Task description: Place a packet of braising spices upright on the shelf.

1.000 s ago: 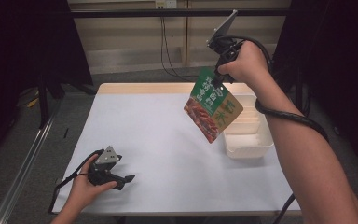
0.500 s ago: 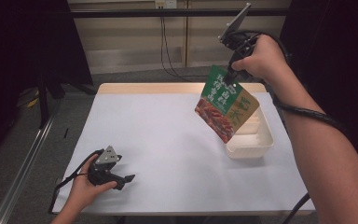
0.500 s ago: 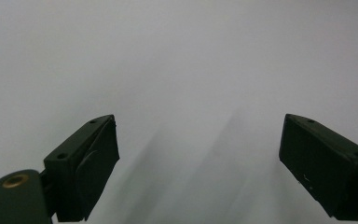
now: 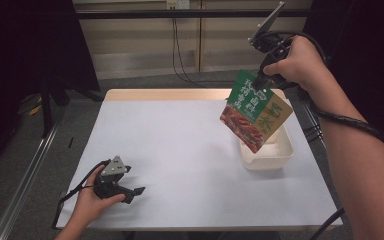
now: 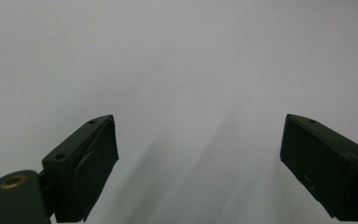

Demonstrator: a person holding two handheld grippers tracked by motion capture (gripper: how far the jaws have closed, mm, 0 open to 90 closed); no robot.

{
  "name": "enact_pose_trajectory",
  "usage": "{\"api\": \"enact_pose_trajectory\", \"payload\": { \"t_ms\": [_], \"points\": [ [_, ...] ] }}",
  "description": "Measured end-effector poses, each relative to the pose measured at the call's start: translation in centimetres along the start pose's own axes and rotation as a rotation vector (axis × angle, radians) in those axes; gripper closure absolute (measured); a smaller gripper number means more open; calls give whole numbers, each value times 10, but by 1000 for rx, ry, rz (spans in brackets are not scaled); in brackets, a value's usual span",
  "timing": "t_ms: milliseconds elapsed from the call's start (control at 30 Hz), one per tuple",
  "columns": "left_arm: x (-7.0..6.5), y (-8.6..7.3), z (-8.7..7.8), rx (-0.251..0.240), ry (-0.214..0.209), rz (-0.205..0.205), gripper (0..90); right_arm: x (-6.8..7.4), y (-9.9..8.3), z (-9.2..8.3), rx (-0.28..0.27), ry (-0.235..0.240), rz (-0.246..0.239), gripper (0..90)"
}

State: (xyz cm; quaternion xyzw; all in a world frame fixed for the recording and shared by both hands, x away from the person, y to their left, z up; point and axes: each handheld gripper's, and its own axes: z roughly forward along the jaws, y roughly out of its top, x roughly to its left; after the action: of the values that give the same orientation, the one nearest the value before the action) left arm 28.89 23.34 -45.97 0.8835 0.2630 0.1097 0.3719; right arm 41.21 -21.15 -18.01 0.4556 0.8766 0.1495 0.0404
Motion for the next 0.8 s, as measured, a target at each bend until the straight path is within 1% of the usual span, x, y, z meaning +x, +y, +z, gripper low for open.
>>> {"api": "enact_pose_trajectory", "payload": {
  "t_ms": [67,200,233,300,333,367,400,433,567,633,667,700,733,800],
  "points": [
    [0,0,0,-2,-1,-4,109,-1,-1,0,0,0,9,900],
    [0,0,-1,-10,-13,-5,106,-6,-7,-2,-1,-3,12,900],
    [-1,1,-1,-6,-3,-5,105,-7,-8,-3,0,-3,10,900],
    [-1,1,-2,-8,-3,-7,103,-8,-10,-4,1,-2,11,900],
    [0,1,-3,-6,-12,1,101,-10,-12,-5,3,-5,9,900],
    [0,1,-3,-18,-4,5,100,-10,-13,-5,1,-3,2,900],
    [0,2,-4,-14,-3,6,99,-11,-15,-6,3,-4,5,900],
    [0,2,-4,-17,-16,-2,98,-12,-16,-7,1,-5,4,900],
    [-1,2,-4,-22,-11,0,98,-16,-23,-8,9,-6,2,900],
    [-1,2,-3,-17,-16,-7,99,-17,-24,-9,16,-9,0,900],
    [-1,2,-3,-18,-16,-6,99,-19,-26,-9,12,-6,-1,900],
    [-2,2,-3,-17,-12,-7,99,-20,-27,-9,14,-7,9,900],
    [-2,2,-3,-16,-15,-7,99,-22,-30,-8,15,-4,2,900],
    [-2,2,-3,-19,-12,-8,99,-23,-32,-7,20,0,2,900]
  ]
}}
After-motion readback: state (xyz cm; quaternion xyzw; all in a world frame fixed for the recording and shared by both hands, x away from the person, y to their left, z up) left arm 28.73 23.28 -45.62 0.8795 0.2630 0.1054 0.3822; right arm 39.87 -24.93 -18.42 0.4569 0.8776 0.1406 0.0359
